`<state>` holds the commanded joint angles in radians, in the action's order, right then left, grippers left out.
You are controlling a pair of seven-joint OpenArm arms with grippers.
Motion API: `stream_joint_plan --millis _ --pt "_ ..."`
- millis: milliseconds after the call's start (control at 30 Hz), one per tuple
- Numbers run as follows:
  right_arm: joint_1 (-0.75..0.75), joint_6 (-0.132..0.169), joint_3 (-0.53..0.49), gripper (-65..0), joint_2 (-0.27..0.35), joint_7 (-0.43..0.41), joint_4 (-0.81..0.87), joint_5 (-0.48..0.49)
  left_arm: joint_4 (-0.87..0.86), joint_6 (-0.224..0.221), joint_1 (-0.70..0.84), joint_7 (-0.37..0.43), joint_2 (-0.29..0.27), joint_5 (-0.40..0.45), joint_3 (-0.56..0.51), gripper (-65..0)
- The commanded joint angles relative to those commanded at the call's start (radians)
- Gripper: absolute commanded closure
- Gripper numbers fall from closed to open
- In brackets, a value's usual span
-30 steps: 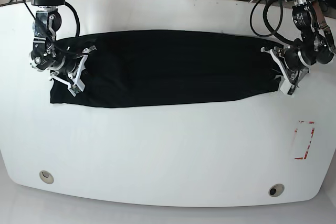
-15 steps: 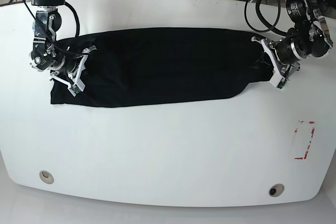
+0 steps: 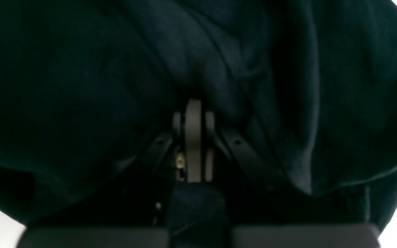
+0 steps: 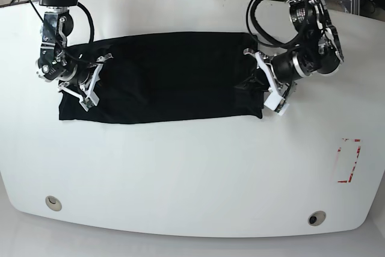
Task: Layout the t-shirt on the table in an organized manner, then fold the t-shirt properly
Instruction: 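Fold the held strip end with the left gripper toward the right gripper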
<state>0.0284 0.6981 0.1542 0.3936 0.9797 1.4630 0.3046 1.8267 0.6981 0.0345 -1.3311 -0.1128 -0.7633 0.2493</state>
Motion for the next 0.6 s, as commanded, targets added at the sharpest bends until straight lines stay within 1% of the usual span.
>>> stream_joint_plan --millis 33,100,200,333,433,533,600 --pt "0.000 0.000 0.000 -0.8 -0.002 0.000 0.000 0.000 0.000 0.000 -0.002 0.002 -0.018 0.031 -0.028 -6.0" --pt "0.002 0.000 0.000 -0.8 -0.002 0.000 0.000 0.000 -0.002 0.000 -0.009 0.003 -0.038 0.069 -0.068 -6.0" --pt "0.002 0.000 0.000 -0.8 -0.003 0.000 0.000 0.000 -0.003 0.000 -0.021 0.011 -0.044 0.115 -0.135 -6.1" --pt "0.002 0.000 0.002 -0.8 -0.002 0.000 0.000 0.002 -0.011 0.000 -0.021 0.058 -0.044 0.127 -0.198 -6.1" --pt "0.002 0.000 0.002 -0.8 0.002 0.000 0.000 0.003 -0.074 0.000 -0.031 0.075 -0.044 0.127 -0.239 -6.1" --pt "0.002 0.000 0.002 -0.8 0.002 0.000 0.000 0.003 -0.138 0.000 -0.057 0.077 -0.044 0.124 -0.244 -6.1" --pt "0.002 0.000 0.002 -0.8 0.002 0.000 0.000 0.003 -0.164 0.000 -0.064 0.092 -0.044 0.123 -0.250 -6.1"
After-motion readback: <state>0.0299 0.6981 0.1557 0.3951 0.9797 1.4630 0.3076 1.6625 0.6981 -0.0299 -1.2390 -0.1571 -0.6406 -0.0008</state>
